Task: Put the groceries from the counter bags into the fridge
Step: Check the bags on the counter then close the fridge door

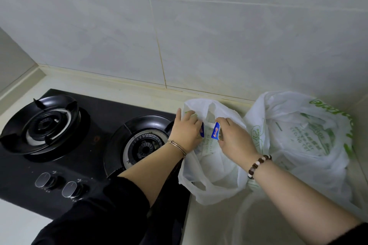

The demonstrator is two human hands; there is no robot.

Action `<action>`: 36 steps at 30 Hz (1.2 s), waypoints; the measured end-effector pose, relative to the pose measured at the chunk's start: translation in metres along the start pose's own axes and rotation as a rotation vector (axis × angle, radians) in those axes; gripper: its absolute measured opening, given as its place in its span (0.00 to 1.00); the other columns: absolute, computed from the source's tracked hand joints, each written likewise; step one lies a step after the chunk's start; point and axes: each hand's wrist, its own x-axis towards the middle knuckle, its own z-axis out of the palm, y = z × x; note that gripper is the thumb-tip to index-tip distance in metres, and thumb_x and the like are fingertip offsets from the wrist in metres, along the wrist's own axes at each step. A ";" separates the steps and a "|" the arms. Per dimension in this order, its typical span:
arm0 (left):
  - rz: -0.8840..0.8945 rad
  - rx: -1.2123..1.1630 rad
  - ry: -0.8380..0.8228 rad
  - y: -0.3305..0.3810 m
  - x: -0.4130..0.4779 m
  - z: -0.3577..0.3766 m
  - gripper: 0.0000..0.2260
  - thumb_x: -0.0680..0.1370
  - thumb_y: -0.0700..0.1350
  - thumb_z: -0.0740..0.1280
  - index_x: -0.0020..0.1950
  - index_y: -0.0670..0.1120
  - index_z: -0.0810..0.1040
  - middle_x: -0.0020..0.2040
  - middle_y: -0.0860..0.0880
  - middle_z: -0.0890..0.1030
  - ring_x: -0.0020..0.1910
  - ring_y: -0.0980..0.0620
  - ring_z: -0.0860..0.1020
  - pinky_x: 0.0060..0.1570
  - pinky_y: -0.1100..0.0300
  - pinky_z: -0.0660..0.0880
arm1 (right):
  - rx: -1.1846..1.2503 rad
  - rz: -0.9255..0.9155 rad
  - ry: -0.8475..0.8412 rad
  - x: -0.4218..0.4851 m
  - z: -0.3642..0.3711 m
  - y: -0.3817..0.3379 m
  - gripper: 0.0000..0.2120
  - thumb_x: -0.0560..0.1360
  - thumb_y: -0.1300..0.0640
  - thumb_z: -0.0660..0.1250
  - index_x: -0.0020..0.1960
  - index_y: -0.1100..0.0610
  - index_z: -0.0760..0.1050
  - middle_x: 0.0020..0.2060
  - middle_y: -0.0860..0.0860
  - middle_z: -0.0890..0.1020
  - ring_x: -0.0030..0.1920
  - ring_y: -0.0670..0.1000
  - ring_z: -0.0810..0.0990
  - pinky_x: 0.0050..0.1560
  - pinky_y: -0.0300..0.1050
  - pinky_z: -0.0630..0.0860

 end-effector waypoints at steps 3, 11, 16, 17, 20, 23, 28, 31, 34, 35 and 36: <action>0.059 -0.280 0.249 -0.005 -0.006 -0.011 0.19 0.58 0.44 0.78 0.45 0.39 0.80 0.44 0.44 0.81 0.51 0.40 0.80 0.53 0.47 0.77 | 0.169 0.101 0.009 0.002 -0.006 -0.002 0.14 0.71 0.64 0.66 0.53 0.55 0.67 0.45 0.51 0.73 0.39 0.53 0.74 0.33 0.42 0.68; -0.430 -0.805 0.151 -0.011 -0.045 -0.068 0.17 0.68 0.45 0.74 0.53 0.45 0.72 0.41 0.50 0.79 0.40 0.49 0.78 0.41 0.61 0.72 | 0.532 0.190 -0.020 0.000 -0.022 -0.047 0.15 0.67 0.58 0.75 0.37 0.56 0.68 0.32 0.52 0.75 0.30 0.53 0.72 0.33 0.45 0.70; -0.680 -1.043 0.187 -0.044 -0.101 -0.090 0.10 0.70 0.43 0.75 0.45 0.46 0.75 0.35 0.50 0.79 0.30 0.54 0.75 0.34 0.61 0.74 | 0.602 0.120 -0.056 -0.011 -0.018 -0.110 0.05 0.73 0.62 0.67 0.40 0.60 0.72 0.32 0.56 0.78 0.28 0.52 0.76 0.35 0.51 0.78; -0.715 -1.035 0.217 -0.053 -0.118 -0.094 0.08 0.71 0.42 0.73 0.44 0.47 0.75 0.36 0.48 0.79 0.30 0.52 0.76 0.35 0.59 0.75 | 0.620 0.101 -0.064 -0.015 -0.015 -0.126 0.04 0.73 0.63 0.67 0.40 0.62 0.73 0.31 0.57 0.78 0.27 0.51 0.77 0.35 0.51 0.78; -0.826 -1.015 0.306 -0.077 -0.179 -0.110 0.05 0.74 0.38 0.69 0.44 0.47 0.75 0.37 0.45 0.80 0.28 0.52 0.76 0.33 0.59 0.76 | 0.636 0.013 -0.037 -0.032 -0.007 -0.181 0.07 0.71 0.65 0.69 0.41 0.68 0.73 0.31 0.61 0.80 0.23 0.44 0.77 0.31 0.45 0.77; -0.937 -0.989 0.388 -0.094 -0.255 -0.130 0.05 0.76 0.35 0.65 0.47 0.45 0.75 0.38 0.45 0.80 0.27 0.53 0.76 0.27 0.65 0.74 | 0.634 -0.123 -0.065 -0.061 0.002 -0.246 0.05 0.71 0.62 0.70 0.38 0.62 0.76 0.28 0.55 0.80 0.26 0.46 0.78 0.32 0.44 0.78; -1.159 -0.875 0.527 -0.103 -0.404 -0.164 0.04 0.77 0.36 0.64 0.48 0.45 0.75 0.38 0.46 0.80 0.29 0.54 0.78 0.28 0.66 0.75 | 0.716 -0.349 -0.201 -0.139 0.021 -0.364 0.04 0.73 0.62 0.66 0.40 0.61 0.77 0.27 0.53 0.79 0.24 0.44 0.76 0.30 0.41 0.77; -1.307 -0.824 0.638 -0.093 -0.502 -0.184 0.05 0.77 0.36 0.64 0.49 0.45 0.75 0.39 0.47 0.79 0.31 0.53 0.78 0.30 0.64 0.77 | 0.746 -0.468 -0.308 -0.197 0.038 -0.428 0.08 0.75 0.62 0.64 0.41 0.66 0.73 0.30 0.58 0.78 0.28 0.50 0.77 0.29 0.41 0.75; -1.417 -0.710 0.695 -0.074 -0.600 -0.210 0.04 0.77 0.38 0.65 0.49 0.46 0.75 0.42 0.46 0.80 0.36 0.53 0.79 0.30 0.66 0.75 | 0.742 -0.619 -0.403 -0.265 0.049 -0.488 0.08 0.76 0.60 0.63 0.41 0.64 0.73 0.32 0.58 0.78 0.33 0.55 0.78 0.32 0.44 0.75; -1.460 -0.680 0.701 -0.066 -0.631 -0.220 0.04 0.77 0.39 0.65 0.50 0.46 0.75 0.43 0.46 0.80 0.36 0.53 0.79 0.30 0.68 0.74 | 0.741 -0.674 -0.430 -0.289 0.052 -0.506 0.08 0.76 0.59 0.63 0.41 0.63 0.74 0.33 0.57 0.79 0.34 0.55 0.79 0.35 0.46 0.75; -1.504 -0.636 0.721 -0.055 -0.668 -0.233 0.04 0.78 0.39 0.65 0.51 0.46 0.75 0.44 0.46 0.80 0.36 0.53 0.79 0.31 0.67 0.74 | 0.746 -0.742 -0.455 -0.317 0.054 -0.530 0.08 0.76 0.59 0.64 0.41 0.62 0.75 0.33 0.57 0.79 0.36 0.55 0.79 0.37 0.48 0.75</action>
